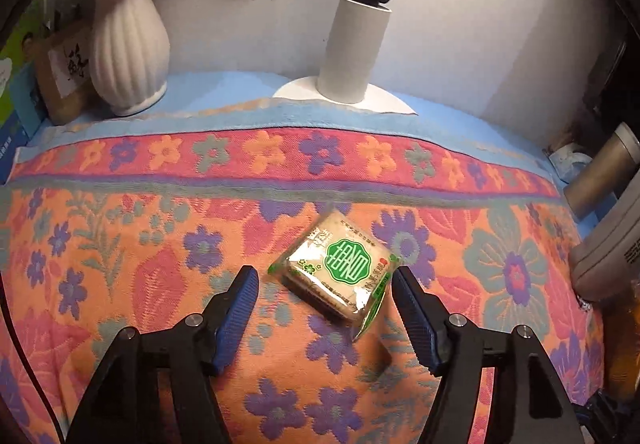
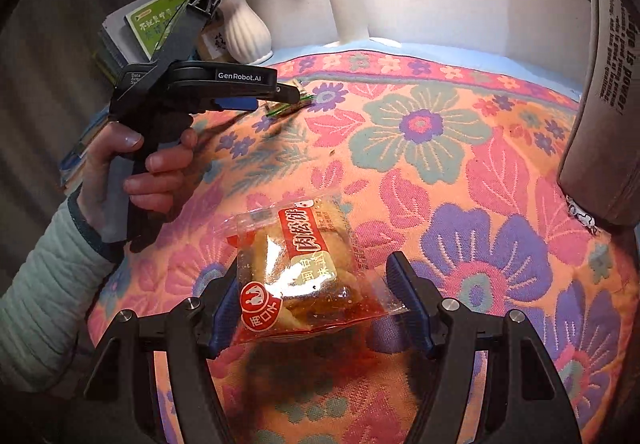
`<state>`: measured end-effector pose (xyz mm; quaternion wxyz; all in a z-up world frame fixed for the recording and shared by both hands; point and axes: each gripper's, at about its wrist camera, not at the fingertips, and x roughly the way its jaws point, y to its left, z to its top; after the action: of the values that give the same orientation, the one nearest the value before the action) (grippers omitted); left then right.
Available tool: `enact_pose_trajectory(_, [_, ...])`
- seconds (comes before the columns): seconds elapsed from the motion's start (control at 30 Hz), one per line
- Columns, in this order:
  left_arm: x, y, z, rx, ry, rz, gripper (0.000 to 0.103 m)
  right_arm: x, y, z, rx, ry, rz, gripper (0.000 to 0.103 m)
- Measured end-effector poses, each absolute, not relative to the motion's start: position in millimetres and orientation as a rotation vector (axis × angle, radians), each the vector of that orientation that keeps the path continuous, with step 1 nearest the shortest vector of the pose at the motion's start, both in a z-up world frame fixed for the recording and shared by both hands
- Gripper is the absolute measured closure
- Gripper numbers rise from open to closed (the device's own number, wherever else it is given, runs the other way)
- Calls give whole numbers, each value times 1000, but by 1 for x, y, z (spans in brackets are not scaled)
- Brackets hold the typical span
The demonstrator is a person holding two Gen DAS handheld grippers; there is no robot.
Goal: Organize snacks
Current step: 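Grasp the green-labelled biscuit pack with the left tool while the right tool grasps the red-labelled pastry pack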
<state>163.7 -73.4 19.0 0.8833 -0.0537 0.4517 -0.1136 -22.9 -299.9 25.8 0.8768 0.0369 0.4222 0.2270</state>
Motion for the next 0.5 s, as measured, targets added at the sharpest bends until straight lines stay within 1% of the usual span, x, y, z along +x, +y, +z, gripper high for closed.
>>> enact_pose_trajectory(0.03, [162,-69,21,-113,918,-224,36,-22,-301,25,83,883,480,36])
enact_pose_trajectory(0.07, [161,-67,24,-104,896,-223,32,-22,-301,25,87,885,487,36])
enact_pose_trajectory(0.1, [161,-67,26,-96,885,-231,25,-21,-300,24,88,889,493,36])
enact_pose_trajectory(0.13, [161,-68,28,-94,875,-254,22,-20,-299,24,86,891,497,36])
enact_pose_trajectory(0.27, [165,-86,27,-33,885,-346,22,-22,-296,22,71,897,503,36])
enact_pose_trajectory(0.33, [163,-100,20,72,900,-363,25,-23,-298,23,82,889,506,36])
enact_pose_trajectory(0.37, [160,-104,17,111,899,-366,34,-23,-299,23,90,889,507,36])
enact_pose_trajectory(0.4, [158,-106,15,137,898,-353,41,-22,-300,23,100,891,508,36])
enact_pose_trajectory(0.47, [158,-107,15,140,892,-333,44,-19,-303,22,116,898,507,36])
enact_pose_trajectory(0.5, [160,-106,15,131,891,-330,48,-18,-304,21,119,900,506,36])
